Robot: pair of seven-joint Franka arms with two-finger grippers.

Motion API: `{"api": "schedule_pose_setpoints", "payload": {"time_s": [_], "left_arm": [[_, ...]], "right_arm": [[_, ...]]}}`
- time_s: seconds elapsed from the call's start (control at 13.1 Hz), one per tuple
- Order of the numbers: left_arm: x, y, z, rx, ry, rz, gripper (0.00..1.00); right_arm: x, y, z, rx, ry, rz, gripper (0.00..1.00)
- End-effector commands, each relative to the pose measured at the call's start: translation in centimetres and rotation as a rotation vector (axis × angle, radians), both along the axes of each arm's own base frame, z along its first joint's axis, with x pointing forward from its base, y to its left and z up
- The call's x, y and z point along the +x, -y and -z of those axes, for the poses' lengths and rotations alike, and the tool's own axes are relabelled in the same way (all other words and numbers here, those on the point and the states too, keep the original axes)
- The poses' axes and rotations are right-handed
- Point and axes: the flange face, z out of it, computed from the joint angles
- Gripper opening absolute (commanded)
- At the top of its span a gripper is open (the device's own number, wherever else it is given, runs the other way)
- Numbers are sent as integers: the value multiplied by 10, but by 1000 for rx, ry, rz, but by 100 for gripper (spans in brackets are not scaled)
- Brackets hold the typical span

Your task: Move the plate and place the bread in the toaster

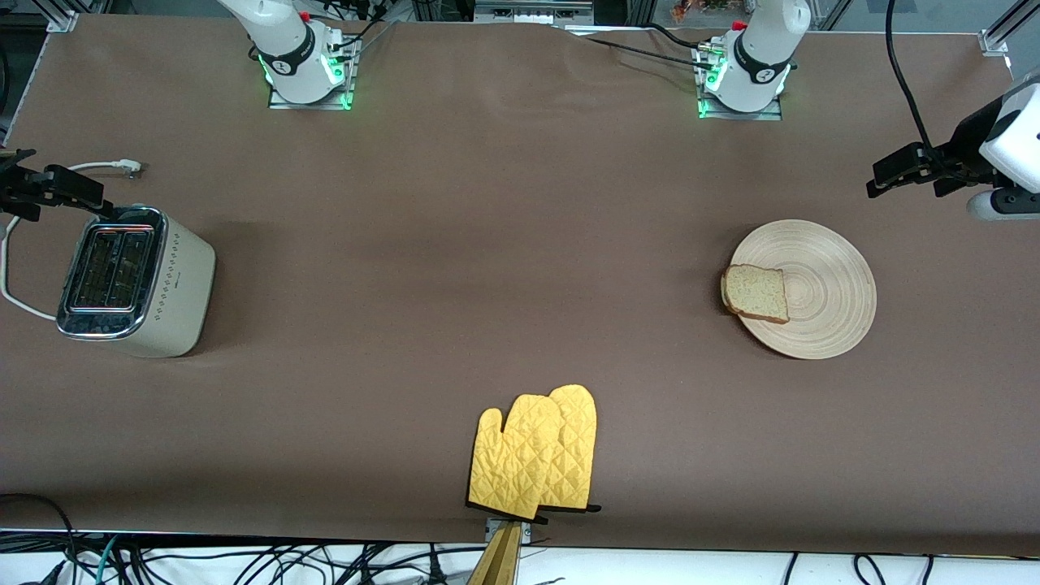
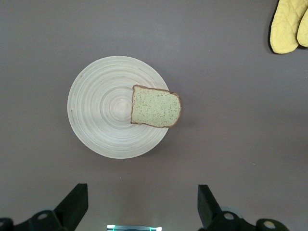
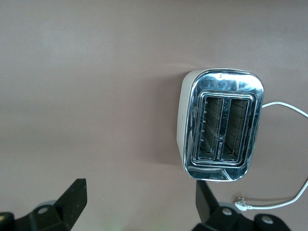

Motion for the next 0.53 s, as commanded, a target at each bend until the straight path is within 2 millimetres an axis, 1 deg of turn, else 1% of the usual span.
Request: {"api": "schedule_pose_setpoints", "payload": {"time_s": [0.0, 0.46], "left_arm": [[-7, -2, 1, 10, 1, 25, 100], [-6, -3, 2, 7, 0, 11, 100]], "right_arm": [[-3, -1, 0, -5, -5, 16, 100], [-3, 1, 0, -5, -5, 4, 100]]}}
